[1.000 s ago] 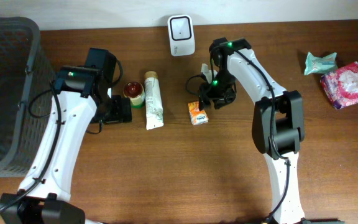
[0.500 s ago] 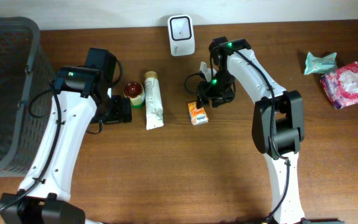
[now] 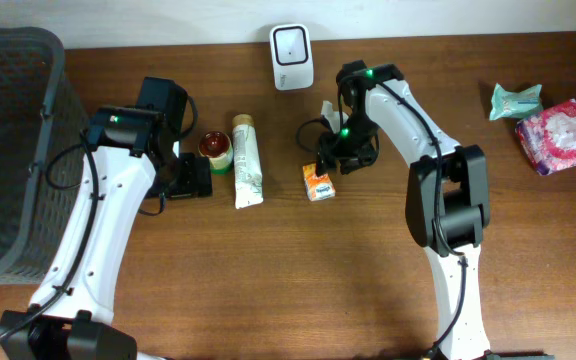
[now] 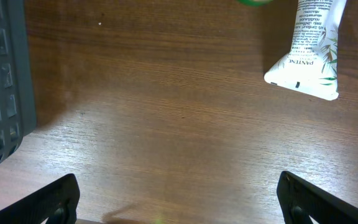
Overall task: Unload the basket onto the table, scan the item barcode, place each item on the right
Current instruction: 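Lower the right gripper onto the tissue pack and close, then lift the tissue pack and swing it toward the scanner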
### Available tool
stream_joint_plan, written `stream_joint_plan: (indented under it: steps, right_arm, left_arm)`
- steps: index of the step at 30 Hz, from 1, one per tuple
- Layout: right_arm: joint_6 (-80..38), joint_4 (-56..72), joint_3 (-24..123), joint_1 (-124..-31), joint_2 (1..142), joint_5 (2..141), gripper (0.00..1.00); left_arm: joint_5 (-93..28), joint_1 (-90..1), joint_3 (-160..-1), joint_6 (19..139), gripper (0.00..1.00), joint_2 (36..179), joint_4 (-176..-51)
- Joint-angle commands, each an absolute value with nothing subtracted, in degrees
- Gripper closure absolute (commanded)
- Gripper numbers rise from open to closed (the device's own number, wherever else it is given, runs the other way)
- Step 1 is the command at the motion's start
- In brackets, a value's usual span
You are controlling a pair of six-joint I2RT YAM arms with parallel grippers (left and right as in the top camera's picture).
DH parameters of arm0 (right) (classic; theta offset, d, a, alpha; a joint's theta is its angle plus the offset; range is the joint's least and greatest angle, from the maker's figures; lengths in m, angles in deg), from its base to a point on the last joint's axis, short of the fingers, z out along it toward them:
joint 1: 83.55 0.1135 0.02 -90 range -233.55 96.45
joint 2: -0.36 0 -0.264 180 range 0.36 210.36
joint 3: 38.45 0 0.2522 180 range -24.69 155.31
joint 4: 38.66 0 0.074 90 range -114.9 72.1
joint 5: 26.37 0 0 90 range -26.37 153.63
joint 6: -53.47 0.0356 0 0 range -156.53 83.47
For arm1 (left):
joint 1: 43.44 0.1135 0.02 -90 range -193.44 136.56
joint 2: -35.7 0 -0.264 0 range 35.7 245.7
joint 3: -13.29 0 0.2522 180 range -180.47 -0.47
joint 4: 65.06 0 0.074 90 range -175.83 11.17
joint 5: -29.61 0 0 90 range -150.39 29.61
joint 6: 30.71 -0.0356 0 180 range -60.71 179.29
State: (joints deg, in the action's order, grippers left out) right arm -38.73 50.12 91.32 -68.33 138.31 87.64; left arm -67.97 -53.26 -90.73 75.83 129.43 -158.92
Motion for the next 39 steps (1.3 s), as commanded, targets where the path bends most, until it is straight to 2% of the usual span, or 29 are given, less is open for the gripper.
stream_joint_plan:
  steps: [1, 2, 4, 6, 9, 18, 28, 36, 39]
  right_arm:
    - [-39.05, 46.41, 85.74, -68.13, 136.70, 91.73, 0.43]
    - [-39.03, 45.16, 84.32, -68.13, 136.70, 92.03, 0.46]
    - [-37.52, 42.21, 81.07, -68.13, 136.70, 92.38, 0.69]
    - [-37.54, 41.77, 80.46, -68.15, 136.70, 92.36, 0.86]
    - [-37.54, 41.71, 81.15, -68.22, 136.67, 93.85, 0.95]
    - [-40.95, 42.76, 90.75, -70.32, 136.67, 107.64, 0.96]
    - [-57.15, 43.19, 94.27, -76.98, 136.67, 138.81, 0.96]
    - [-57.78, 43.19, 94.27, -81.79, 136.67, 144.93, 0.96]
    - [-61.39, 43.17, 94.27, -82.64, 136.67, 147.77, 0.96]
  left_arm:
    - [-68.38, -53.11, -90.51, 76.40, 0.01, 128.58, -158.99]
    - [-68.38, -53.11, -90.51, 76.40, 0.01, 128.58, -158.96]
    - [-68.36, -53.11, -90.51, 76.40, 0.01, 128.58, -158.96]
    - [-68.38, -53.11, -90.51, 76.40, 0.01, 128.58, -158.96]
    - [-68.38, -53.11, -90.51, 76.40, 0.01, 128.58, -158.96]
    - [-68.38, -53.11, -90.51, 76.40, 0.01, 128.58, -158.96]
    - [-68.38, -53.11, -90.51, 76.40, 0.01, 128.58, -158.96]
    - [-68.38, -53.11, -90.51, 76.40, 0.01, 128.58, -158.96]
    - [-68.38, -53.11, -90.51, 76.40, 0.01, 128.58, -158.96]
